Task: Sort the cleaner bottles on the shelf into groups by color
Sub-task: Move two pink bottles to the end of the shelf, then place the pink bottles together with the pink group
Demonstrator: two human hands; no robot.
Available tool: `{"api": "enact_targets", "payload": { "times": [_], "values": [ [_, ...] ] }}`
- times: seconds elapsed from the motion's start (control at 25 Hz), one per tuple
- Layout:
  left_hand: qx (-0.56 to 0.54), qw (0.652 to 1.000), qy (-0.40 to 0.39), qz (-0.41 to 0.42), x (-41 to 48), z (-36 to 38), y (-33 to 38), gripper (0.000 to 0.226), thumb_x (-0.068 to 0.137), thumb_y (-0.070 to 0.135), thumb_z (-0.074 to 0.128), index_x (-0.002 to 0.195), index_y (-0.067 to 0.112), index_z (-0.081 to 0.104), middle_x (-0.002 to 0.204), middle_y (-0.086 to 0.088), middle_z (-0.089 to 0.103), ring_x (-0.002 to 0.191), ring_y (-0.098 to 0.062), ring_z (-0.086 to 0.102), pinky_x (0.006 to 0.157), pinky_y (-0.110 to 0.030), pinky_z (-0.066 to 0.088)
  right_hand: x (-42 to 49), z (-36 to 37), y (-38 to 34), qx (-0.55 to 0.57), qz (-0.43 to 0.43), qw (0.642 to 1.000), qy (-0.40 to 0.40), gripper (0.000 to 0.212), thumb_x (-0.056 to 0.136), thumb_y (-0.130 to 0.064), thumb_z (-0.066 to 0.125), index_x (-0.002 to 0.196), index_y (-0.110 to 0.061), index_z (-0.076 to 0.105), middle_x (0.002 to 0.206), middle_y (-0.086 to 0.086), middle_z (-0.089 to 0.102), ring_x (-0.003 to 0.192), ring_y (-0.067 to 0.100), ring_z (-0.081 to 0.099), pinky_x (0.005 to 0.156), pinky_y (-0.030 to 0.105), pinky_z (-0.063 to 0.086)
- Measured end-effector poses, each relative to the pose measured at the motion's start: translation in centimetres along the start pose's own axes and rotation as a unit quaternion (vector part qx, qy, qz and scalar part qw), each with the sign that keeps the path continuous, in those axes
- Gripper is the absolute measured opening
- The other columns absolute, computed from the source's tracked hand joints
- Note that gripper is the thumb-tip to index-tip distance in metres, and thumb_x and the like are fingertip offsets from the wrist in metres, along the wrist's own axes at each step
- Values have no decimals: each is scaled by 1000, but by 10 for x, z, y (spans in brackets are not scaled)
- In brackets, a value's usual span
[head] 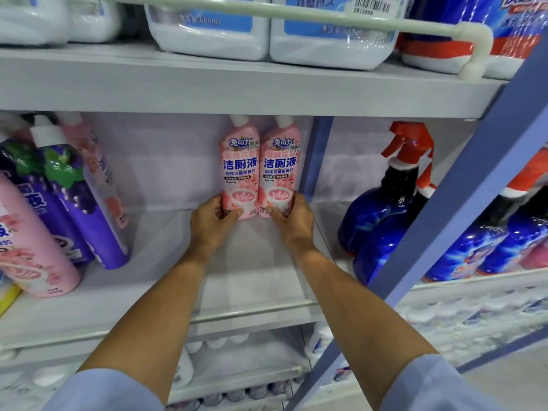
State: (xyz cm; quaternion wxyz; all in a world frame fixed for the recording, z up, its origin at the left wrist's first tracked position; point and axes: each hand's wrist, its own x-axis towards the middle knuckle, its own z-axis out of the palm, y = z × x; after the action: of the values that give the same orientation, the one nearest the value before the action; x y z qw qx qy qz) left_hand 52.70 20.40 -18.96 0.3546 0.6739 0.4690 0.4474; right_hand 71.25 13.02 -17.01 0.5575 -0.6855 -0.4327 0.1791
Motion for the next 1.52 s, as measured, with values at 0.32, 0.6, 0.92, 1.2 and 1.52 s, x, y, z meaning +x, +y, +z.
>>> {"api": "enact_targets", "payload": {
  "times": [0.32,0.6,0.92,1.2,1.52],
  "values": [
    [209,972,-110,-18,-38,-30,43,68,76,70,60,131,31,58,131,1,67,120,-27,63,91,-32,49,-14,-19,-16,-219,-1,972,-88,48,90,-49,64,125,-17,59,118,11,69,105,33,67,81,37,52],
    [477,856,-182,78,-113,-94,91,69,90,71,46,136,19,49,139,-11,58,124,-33,56,99,-44,48,-97,-42,-77,-417,-92,873,-237,63,93,-58,42,143,-18,40,142,12,52,127,34,51,107,49,44],
    [538,816,-166,127,-241,-228,91,78,84,80,36,137,23,49,136,-9,59,124,-31,53,99,-44,45,-270,-13,-151,-480,-151,823,-265,73,99,-62,40,153,-15,29,159,13,30,146,33,29,115,51,33],
    [551,824,-117,66,-322,-363,71,80,91,76,39,147,20,42,141,-8,55,128,-30,52,97,-44,47,-368,70,-215,-475,-207,796,-312,74,99,-61,41,156,-17,27,161,12,28,146,34,29,114,51,35],
    [555,829,-50,39,-369,-477,50,103,78,86,8,155,23,33,151,-2,49,139,-24,44,108,-43,42,-420,110,-256,-402,-350,801,-272,69,100,-62,39,155,-20,29,160,4,31,145,28,31,111,43,40]
  ]
}}
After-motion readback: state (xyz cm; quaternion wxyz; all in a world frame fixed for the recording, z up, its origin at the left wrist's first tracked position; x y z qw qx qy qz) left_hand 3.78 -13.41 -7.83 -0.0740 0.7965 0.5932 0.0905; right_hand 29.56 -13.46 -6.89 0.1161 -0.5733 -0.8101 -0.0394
